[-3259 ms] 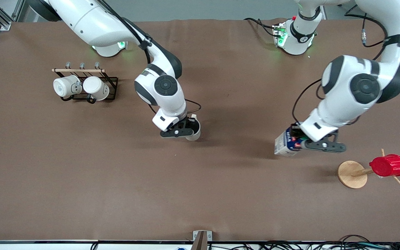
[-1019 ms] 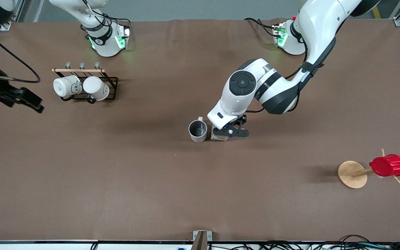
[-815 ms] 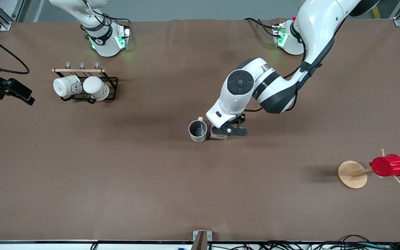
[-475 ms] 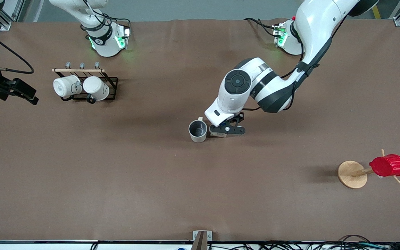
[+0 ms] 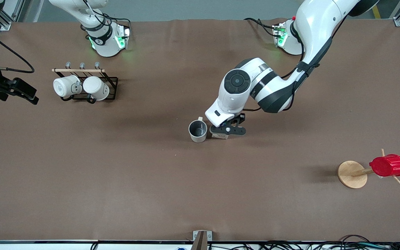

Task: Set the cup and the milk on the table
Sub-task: 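Set the carton beside the mug, open the left gripper, withdraw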

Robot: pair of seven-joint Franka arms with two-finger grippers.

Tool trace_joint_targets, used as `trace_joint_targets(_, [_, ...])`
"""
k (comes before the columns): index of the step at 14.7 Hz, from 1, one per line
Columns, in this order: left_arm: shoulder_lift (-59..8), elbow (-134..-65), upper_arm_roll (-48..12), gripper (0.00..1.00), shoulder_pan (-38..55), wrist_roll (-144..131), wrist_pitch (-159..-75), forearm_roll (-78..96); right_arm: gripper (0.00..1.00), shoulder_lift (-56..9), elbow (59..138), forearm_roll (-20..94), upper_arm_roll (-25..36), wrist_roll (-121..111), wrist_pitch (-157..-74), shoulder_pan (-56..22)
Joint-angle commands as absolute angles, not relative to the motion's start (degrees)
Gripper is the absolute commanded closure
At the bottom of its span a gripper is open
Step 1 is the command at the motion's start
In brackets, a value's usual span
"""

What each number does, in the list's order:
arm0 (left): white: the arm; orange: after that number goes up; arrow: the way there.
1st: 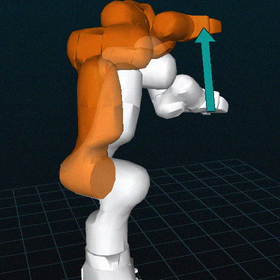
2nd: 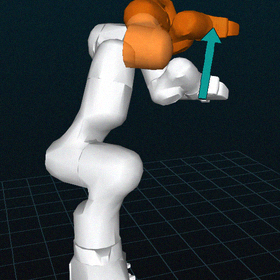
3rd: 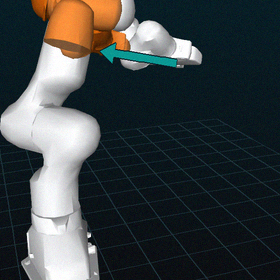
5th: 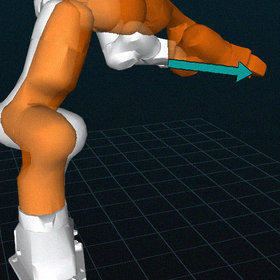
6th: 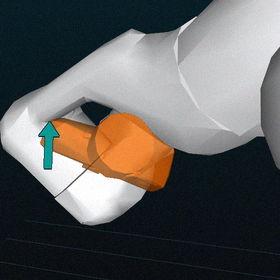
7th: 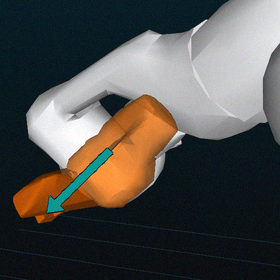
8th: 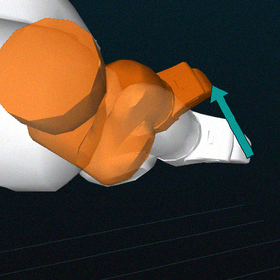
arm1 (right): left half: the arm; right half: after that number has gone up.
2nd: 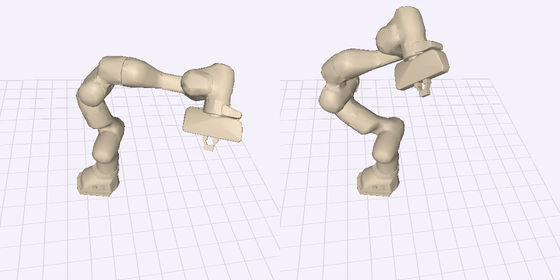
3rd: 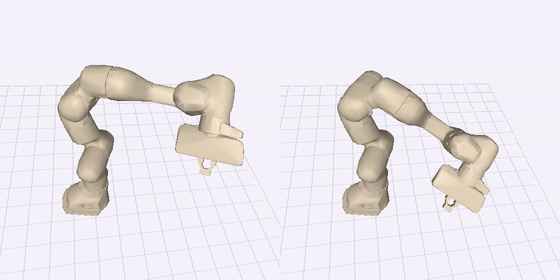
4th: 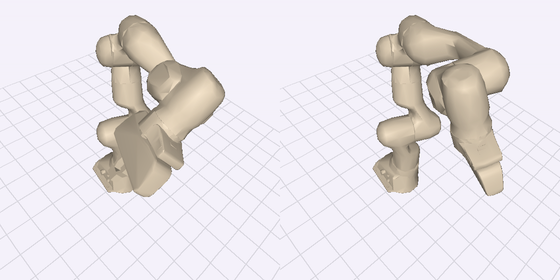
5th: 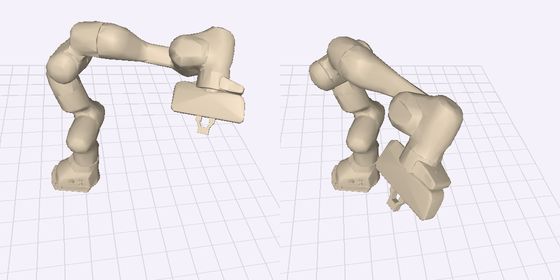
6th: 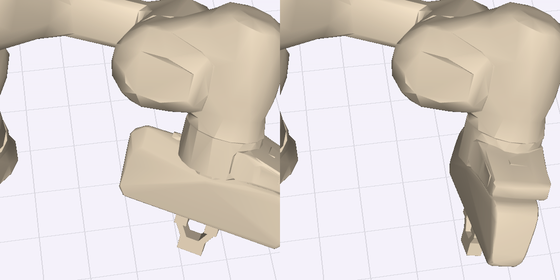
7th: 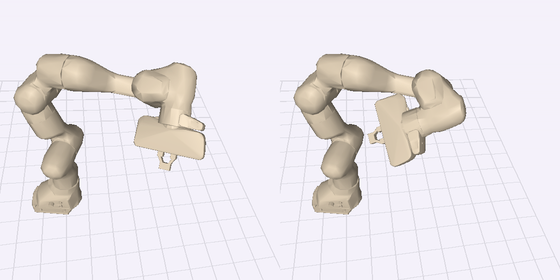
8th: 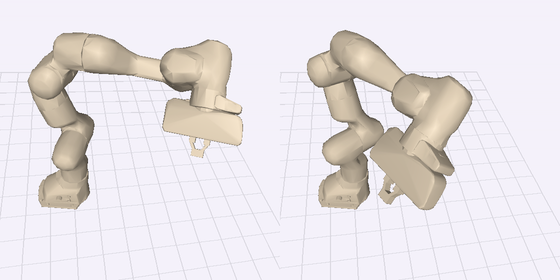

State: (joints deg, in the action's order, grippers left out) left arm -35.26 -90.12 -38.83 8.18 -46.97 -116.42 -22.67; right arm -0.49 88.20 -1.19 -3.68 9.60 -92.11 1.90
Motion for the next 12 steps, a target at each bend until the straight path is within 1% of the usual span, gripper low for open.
trace_joint_targets(1, [-36.1,-89.6,-39.1,0.78,8.3,-49.7,-116.4,-25.6,0.00,0.4,89.4,-0.1,-3.5,9.0,-92.4,1.8])
trace_joint_targets(2, [-36.3,-89.6,-39.2,0.76,8.3,-49.8,-116.4,-25.6,0.00,0.4,89.4,-0.1,-3.5,9.1,-92.5,1.8])
trace_joint_targets(3, [-36.4,-89.5,-39.1,0.68,8.3,-49.8,-116.5,-25.5,0.00,0.4,89.4,-0.1,-3.5,9.1,-92.4,1.8])
trace_joint_targets(4, [-36.3,-89.0,-39.1,0.51,8.3,-49.8,-116.5,-25.5,0.00,0.4,89.4,-0.1,-3.5,9.1,-92.3,1.8])
trace_joint_targets(5, [-36.3,-88.7,-39.1,0.24,8.3,-49.8,-116.5,-25.6,0.00,0.4,89.4,-0.1,-3.5,9.1,-92.1,1.8])
trace_joint_targets(6, [-36.0,-88.7,-39.1,0.04,8.3,-49.8,-116.5,-25.7,0.00,0.4,89.5,-0.1,-3.5,9.1,-91.9,1.9])
trace_joint_targets(7, [-35.7,-88.7,-39.2,0.00,8.1,-49.9,-116.5,-25.3,0.00,0.4,89.5,-0.1,-3.5,9.1,-91.9,1.9])
trace_joint_targets(9, [-34.1,-88.6,-39.2,0.00,7.4,-49.7,-116.5,-25.0,0.00,0.4,89.5,-0.1,-3.5,9.0,-91.9,1.9])
trace_joint_targets(12, [-29.1,-88.6,-38.1,0.00,6.9,-49.0,-116.0,-24.8,0.00,0.4,89.5,-0.1,-3.5,9.1,-91.9,1.9])
